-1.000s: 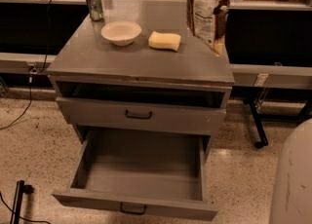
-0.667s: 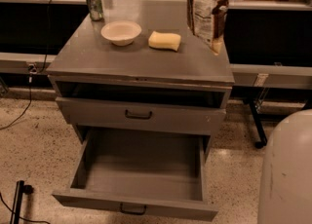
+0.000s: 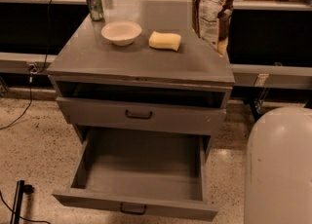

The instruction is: Pick brown chip bag from middle drawer and place on counter

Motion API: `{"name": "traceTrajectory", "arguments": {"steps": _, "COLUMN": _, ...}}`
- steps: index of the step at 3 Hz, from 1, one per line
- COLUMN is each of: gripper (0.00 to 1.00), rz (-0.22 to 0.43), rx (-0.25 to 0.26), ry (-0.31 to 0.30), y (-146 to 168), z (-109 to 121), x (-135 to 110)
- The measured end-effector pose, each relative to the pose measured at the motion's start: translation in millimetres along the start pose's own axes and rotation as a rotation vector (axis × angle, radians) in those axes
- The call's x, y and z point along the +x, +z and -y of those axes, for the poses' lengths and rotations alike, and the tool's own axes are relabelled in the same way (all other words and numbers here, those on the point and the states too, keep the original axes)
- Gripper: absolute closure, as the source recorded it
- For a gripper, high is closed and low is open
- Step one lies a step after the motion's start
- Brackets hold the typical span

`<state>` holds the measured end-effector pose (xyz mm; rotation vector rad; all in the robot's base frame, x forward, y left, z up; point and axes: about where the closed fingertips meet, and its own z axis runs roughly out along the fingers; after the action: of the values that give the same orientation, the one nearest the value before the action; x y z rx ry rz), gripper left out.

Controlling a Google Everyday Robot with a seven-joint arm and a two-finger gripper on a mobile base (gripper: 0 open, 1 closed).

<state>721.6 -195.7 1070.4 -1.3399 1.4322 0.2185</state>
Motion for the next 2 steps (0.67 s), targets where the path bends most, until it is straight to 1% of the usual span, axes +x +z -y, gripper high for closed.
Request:
{"name": "traceTrajectory", "arguments": {"steps": 1, "gripper": 1.00, "rz": -0.044, "rx": -0.027, "ry": -0.024, "y": 23.7, "z": -2.8, "x": 13.6}}
{"name": "traceTrajectory", "arguments": {"steps": 2, "gripper": 1.00, "rz": -0.152, "rx": -0.038, "ry": 0.003, "y": 50.1, "z": -2.4, "x": 38.2}}
